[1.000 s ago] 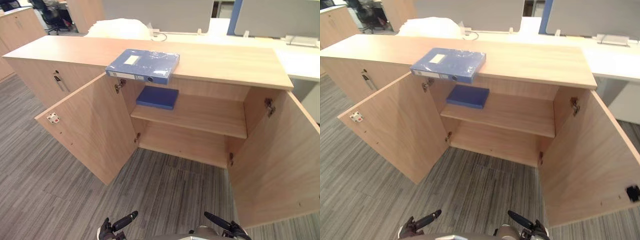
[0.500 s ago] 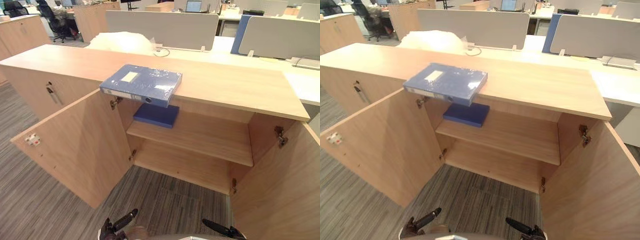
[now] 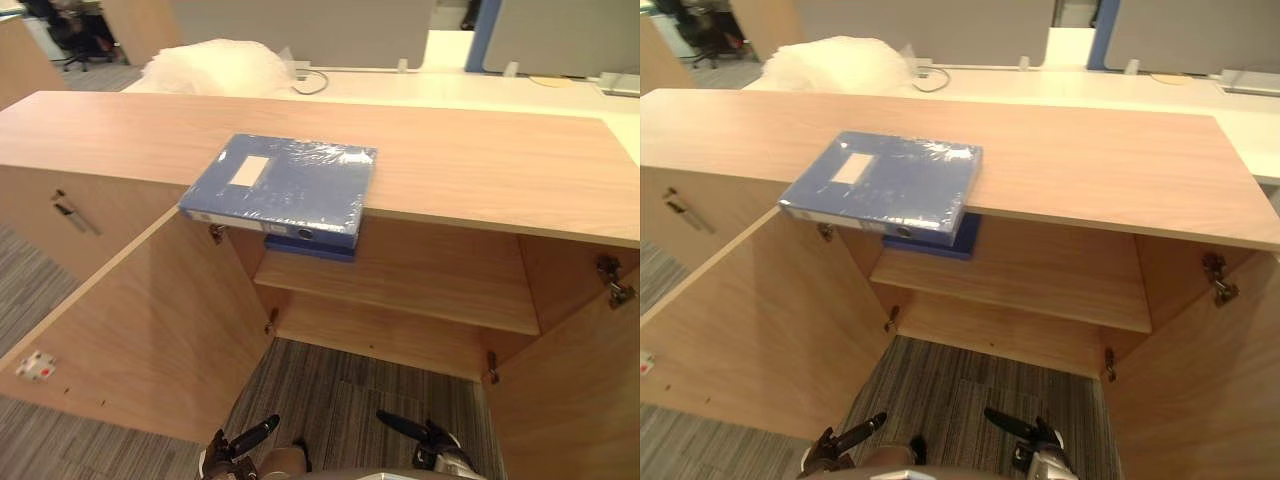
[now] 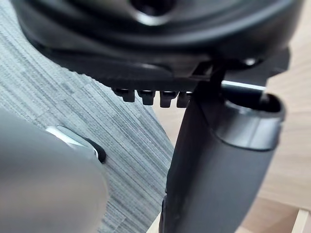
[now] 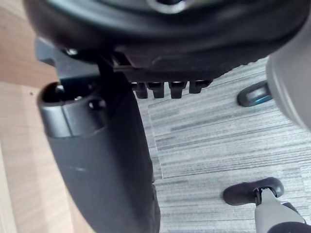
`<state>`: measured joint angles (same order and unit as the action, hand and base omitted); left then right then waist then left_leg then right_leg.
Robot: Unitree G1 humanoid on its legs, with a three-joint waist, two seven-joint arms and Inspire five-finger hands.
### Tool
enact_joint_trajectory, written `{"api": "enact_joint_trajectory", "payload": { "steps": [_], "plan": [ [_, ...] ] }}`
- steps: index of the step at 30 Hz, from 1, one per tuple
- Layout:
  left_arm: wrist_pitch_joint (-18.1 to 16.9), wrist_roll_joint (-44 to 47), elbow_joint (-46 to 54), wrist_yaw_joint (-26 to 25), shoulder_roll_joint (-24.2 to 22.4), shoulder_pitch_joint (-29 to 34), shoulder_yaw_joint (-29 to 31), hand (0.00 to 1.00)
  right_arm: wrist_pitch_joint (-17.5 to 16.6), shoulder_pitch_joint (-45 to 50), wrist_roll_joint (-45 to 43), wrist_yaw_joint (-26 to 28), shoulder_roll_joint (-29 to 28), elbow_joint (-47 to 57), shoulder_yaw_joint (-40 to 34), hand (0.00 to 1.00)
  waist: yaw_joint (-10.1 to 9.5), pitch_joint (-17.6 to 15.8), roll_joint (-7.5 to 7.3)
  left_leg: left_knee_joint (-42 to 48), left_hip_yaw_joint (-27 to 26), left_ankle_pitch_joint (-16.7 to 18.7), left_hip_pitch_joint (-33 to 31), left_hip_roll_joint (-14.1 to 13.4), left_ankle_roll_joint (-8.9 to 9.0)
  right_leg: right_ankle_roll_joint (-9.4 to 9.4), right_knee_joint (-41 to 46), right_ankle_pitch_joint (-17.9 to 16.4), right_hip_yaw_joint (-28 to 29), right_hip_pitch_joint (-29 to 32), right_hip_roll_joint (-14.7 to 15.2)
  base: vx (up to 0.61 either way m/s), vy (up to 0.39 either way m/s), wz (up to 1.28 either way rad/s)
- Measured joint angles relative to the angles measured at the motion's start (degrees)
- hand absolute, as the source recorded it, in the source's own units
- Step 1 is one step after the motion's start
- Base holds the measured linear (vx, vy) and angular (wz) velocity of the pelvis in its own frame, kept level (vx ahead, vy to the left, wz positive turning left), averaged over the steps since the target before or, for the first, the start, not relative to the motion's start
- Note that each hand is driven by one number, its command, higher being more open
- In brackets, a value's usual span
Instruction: Walk over to the cabinet, pick up the folder, carry it to the office cabinet, place the folder inside the office cabinet, then close the office cabinet door
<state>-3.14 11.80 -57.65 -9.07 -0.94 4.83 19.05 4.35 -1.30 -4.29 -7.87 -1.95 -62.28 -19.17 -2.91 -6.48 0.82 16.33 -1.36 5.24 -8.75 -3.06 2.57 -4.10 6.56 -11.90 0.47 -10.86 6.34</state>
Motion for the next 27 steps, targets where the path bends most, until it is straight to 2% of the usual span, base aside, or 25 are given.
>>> {"api": "enact_joint_trajectory", "payload": {
  "steps": [2, 3, 4, 5, 6, 8, 10, 11, 12, 13, 14, 17, 19, 23, 27],
  "plan": [
    [0.02, -0.67, -0.05, 0.24, -0.18, 0.01, -0.32, 1.00, 0.33, 1.56, 2.20, 0.29, 1.77, 0.90, -0.83, 1.00, 0.00, 0.20, 0.23, -3.02, -2.69, -0.08, 3.03, 1.17, -0.56, -1.65, 7.29, -0.93, 1.18, 3.40, 1.79, 0.05, 0.139, -0.71],
    [0.00, -0.66, 0.04, 0.21, -0.52, 0.45, -0.09, 1.00, 0.78, 2.25, 3.00, 0.37, 2.37, 1.49, -1.68, 1.00, -0.35, 0.22, 0.23, -6.63, -4.61, -0.18, 6.30, 2.08, -1.02, -2.35, 18.29, -2.40, 2.86, 8.17, 3.10, 0.04, 0.118, -0.76],
    [-0.01, -0.82, 0.03, 0.30, -0.44, 0.53, -0.12, 1.00, 0.92, 2.58, 3.68, 0.40, 2.52, 1.74, -1.98, 1.00, -0.13, 0.15, 0.17, -8.06, -5.19, -0.49, 7.89, 2.87, -1.46, -2.08, 24.32, -2.55, 3.02, 10.92, 3.88, 0.04, 0.162, -0.63],
    [-0.01, -1.15, 0.00, 0.37, -0.04, 0.76, -0.16, 1.00, 1.32, 3.26, 4.09, 0.54, 2.48, 2.58, -2.64, 1.00, 0.70, 0.20, -0.49, -9.42, -6.25, -0.71, 9.94, 4.27, -1.78, -1.01, 32.46, -1.92, 3.17, 14.31, 5.51, 0.06, 0.161, -0.34],
    [-0.01, -1.23, -0.06, 0.41, 0.32, 1.04, -0.18, 1.00, 1.13, 3.86, 4.12, 0.68, 2.65, 3.35, -2.57, 1.00, 1.46, 0.42, -1.16, -10.06, -7.12, -0.56, 11.93, 5.65, -2.40, 0.96, 38.72, -0.68, 3.16, 16.64, 7.33, 0.11, 0.164, -0.36],
    [-0.08, -1.29, -0.13, 0.83, 0.34, 1.30, -0.17, 1.00, 0.91, 4.38, 4.12, 0.69, 2.53, 3.69, -1.95, 1.00, 1.39, 1.23, -1.30, -11.00, -8.73, -0.51, 13.67, 6.00, -3.05, 1.13, 41.70, -0.79, 2.72, 18.14, 8.39, 0.13, 0.087, -0.37],
    [-0.11, -1.27, -0.43, 1.55, 0.40, 1.35, -0.16, 1.00, 0.28, 3.79, 4.09, 1.13, 2.13, 3.57, -1.00, 1.00, 1.62, 1.32, -1.11, -12.18, -8.92, -0.55, 14.34, 4.82, -3.56, 0.27, 37.90, -4.24, 0.35, 19.18, 7.64, 0.13, -0.024, -0.19],
    [-0.16, -1.06, -1.59, 2.05, 0.41, 1.05, 0.01, 1.00, -0.02, 3.56, 4.06, 1.30, 2.38, 2.82, -0.82, 1.00, 1.66, 1.32, -0.63, -12.25, -8.62, -0.30, 14.50, 3.28, -3.65, -0.13, 32.55, -5.21, -0.70, 19.08, 5.52, 0.13, -0.153, 0.11],
    [-0.06, 0.22, -2.46, 2.85, 0.78, 1.06, 0.53, 1.00, -0.10, 3.62, 3.86, 1.17, 2.12, 2.13, -0.96, 1.00, 1.89, 1.49, -0.97, -12.11, -7.81, -0.34, 14.70, 2.36, -2.18, -0.68, 23.43, -3.71, -1.17, 17.85, 3.42, 0.10, -0.171, 0.19],
    [-0.03, 1.06, -2.65, 3.49, 1.50, 1.17, 0.71, 1.00, -0.16, 3.89, 3.87, 1.12, 1.67, 1.41, -1.01, 1.00, 2.00, 1.54, -2.19, -12.16, -7.17, -0.26, 14.87, 2.92, -1.79, -0.38, 18.73, -1.91, -1.96, 16.88, 3.53, 0.13, -0.206, 0.47],
    [0.33, 3.40, -4.79, 4.57, 1.19, 0.40, 1.64, 1.00, -0.18, 4.28, 2.73, 1.37, 2.49, 1.09, -3.53, 1.00, 2.61, 1.33, -1.32, -12.93, -4.59, -0.59, 15.98, 1.80, -1.34, 0.38, 16.28, -1.42, -4.29, 13.96, 2.25, 0.12, -0.180, 0.42],
    [0.63, 11.08, -4.91, 5.64, -0.08, 1.72, 2.77, 1.00, 0.43, 4.39, 2.04, 1.43, 3.30, 0.07, -4.31, 1.00, 2.17, 2.87, 0.81, -15.25, -4.28, -0.87, 16.61, -1.79, 0.61, 1.78, 11.53, -0.11, -5.41, 12.11, -1.56, 0.13, -0.242, 0.09],
    [0.68, 15.68, -4.79, 6.23, -0.20, 1.88, 2.59, 1.00, 0.60, 4.38, 2.66, 1.95, 3.43, -0.64, -4.27, 1.00, 1.68, 3.56, 1.03, -16.20, -4.10, -0.94, 16.70, -3.53, 1.23, 2.41, 7.84, 1.35, -6.11, 10.48, -3.55, 0.09, -0.196, 0.01],
    [0.61, 22.35, -3.11, 7.12, 0.23, 1.95, 0.36, 1.00, 0.59, 4.36, 4.20, 2.32, 3.52, -1.62, -4.40, 1.00, 1.54, 4.28, 0.51, -17.09, -3.17, -0.99, 16.88, -4.40, 1.29, 2.49, 2.42, 3.31, -6.76, 7.79, -4.87, 0.07, -0.048, 0.06],
    [0.57, 29.21, 4.38, 6.83, 0.60, 3.47, -4.94, 1.00, 0.63, 4.13, 4.23, 2.54, 4.11, -2.68, -3.74, 1.00, 1.50, 4.68, -0.16, -17.11, -1.73, -1.00, 16.27, -3.16, 1.26, 1.76, -1.20, 4.94, -6.77, 6.46, -4.12, 0.05, 0.054, 0.01]
  ]
}}
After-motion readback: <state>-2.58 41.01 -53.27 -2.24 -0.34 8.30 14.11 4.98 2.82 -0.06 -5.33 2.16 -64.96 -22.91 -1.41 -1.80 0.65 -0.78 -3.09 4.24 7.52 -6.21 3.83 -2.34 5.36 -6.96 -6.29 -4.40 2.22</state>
